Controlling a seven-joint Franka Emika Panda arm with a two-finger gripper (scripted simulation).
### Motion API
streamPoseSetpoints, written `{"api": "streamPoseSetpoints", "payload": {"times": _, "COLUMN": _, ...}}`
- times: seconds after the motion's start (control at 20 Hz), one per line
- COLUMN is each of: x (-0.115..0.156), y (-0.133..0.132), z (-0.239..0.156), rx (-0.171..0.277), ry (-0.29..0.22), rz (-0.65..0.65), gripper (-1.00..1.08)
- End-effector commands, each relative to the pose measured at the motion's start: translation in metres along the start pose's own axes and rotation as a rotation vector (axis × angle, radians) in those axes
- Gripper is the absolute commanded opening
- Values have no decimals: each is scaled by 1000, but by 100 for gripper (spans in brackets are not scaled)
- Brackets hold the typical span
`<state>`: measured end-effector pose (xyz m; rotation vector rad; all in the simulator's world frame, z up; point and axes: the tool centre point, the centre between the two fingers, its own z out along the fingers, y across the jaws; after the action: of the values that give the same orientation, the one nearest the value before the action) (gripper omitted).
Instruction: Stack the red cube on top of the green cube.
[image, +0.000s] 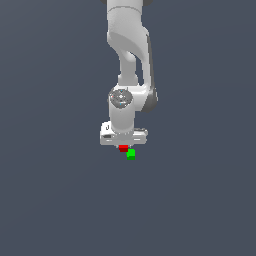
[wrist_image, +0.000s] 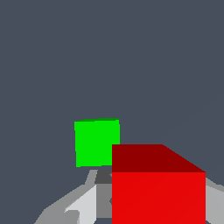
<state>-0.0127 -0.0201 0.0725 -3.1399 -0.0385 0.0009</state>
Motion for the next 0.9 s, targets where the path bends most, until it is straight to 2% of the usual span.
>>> {"api": "streamPoseSetpoints", "payload": {"times": 0.0, "x": 8, "y": -15, "z": 4, "rx": -1, "ry": 1, "rz": 2, "gripper": -100}}
{"api": "streamPoseSetpoints", "payload": {"times": 0.4, "x": 18, "y": -33, "z": 9, "rx": -1, "ry": 1, "rz": 2, "gripper": -100}}
{"api": "streamPoseSetpoints", "payload": {"times": 0.45, "x": 18, "y": -33, "z": 9, "rx": -1, "ry": 1, "rz": 2, "gripper": 100}}
{"api": "streamPoseSetpoints", "payload": {"times": 0.85, "x": 18, "y": -33, "z": 9, "rx": -1, "ry": 1, "rz": 2, "gripper": 100}}
